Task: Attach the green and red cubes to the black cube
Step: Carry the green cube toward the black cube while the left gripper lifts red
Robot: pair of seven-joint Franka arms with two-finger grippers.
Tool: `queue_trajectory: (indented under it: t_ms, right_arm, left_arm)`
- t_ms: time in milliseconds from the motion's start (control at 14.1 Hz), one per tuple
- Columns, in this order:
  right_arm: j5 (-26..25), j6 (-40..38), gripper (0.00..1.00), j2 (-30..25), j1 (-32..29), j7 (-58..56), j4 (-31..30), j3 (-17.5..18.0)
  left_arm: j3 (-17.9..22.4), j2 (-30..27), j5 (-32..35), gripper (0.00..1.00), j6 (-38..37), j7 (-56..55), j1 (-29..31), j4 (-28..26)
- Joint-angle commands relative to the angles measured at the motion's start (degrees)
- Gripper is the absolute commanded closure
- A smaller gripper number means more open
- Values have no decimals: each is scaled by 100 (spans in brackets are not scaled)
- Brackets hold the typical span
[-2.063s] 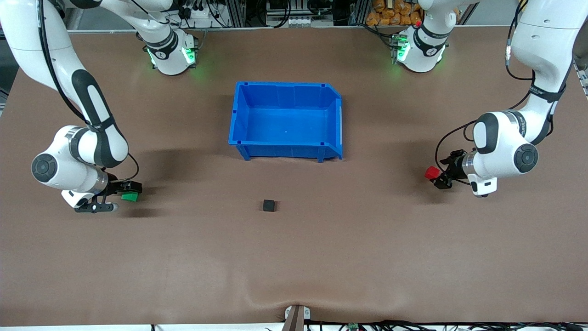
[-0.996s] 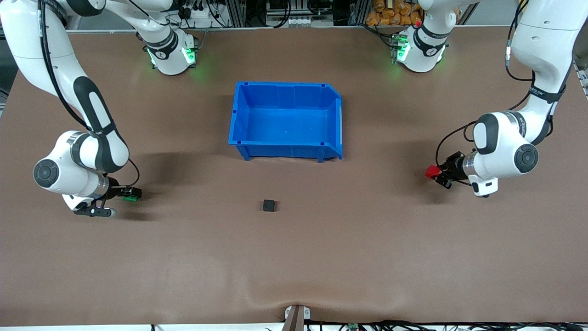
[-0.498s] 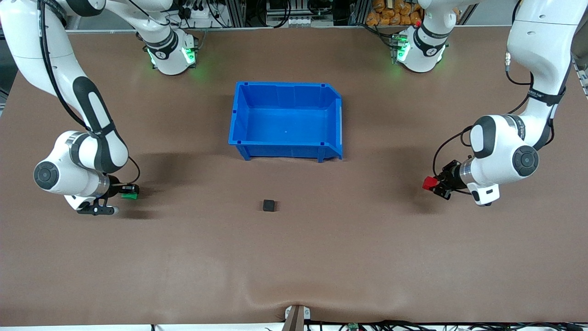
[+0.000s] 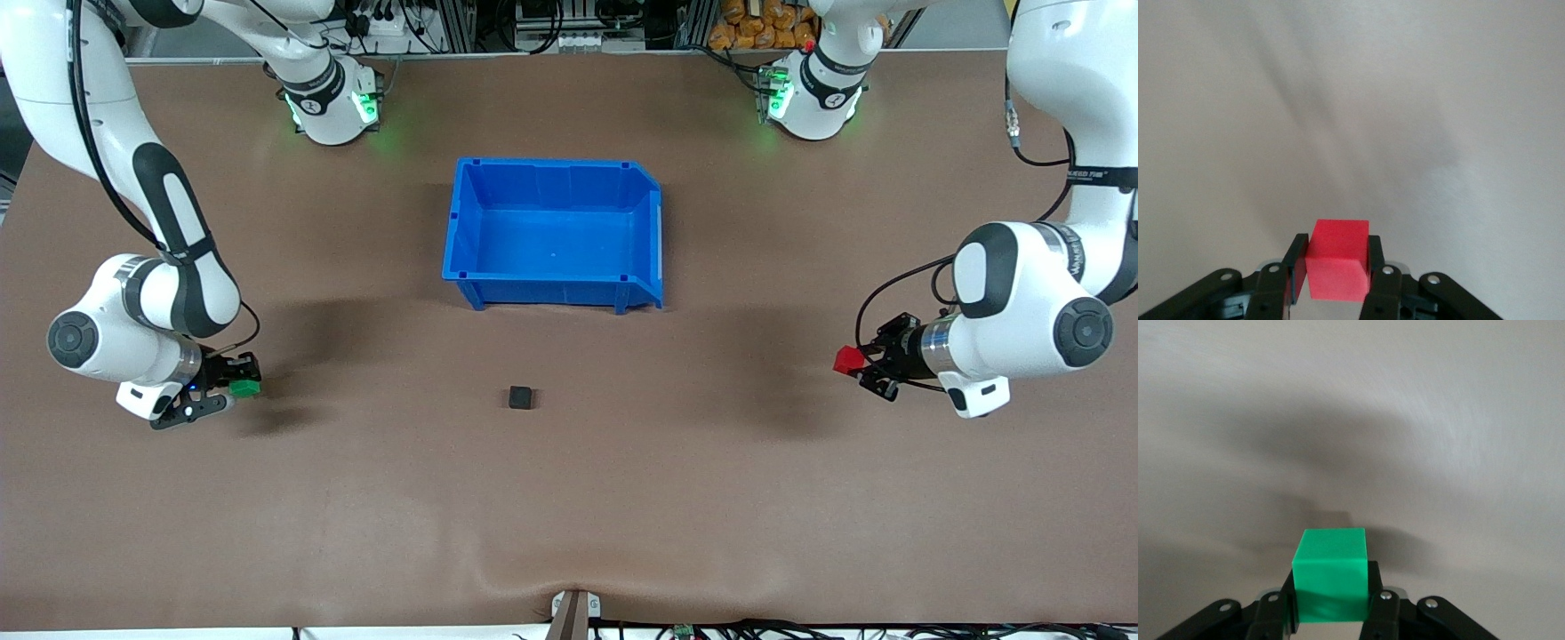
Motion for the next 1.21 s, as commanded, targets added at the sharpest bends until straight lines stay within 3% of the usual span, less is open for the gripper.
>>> queue_trajectory:
  t_ms: [0,569,782,1138]
  right_arm:
    - [10,-101,100,-129,199,-952,117,25]
    - [-26,-188,100,37,1280,-2745,766,25]
    - [27,-662,100,423,1535,-3002,1328,34]
    - [27,-708,100,828,2351,-2976,1795,157]
  left_arm:
    - [14,487,-20,100,-291,-280,-159,765]
    - [-30,550,-99,100,-309,-1651,-704,977]
    - [-39,628,-100,100,-318,-2510,-924,986]
    - [-56,673,-257,100,-309,-3286,-1196,1083]
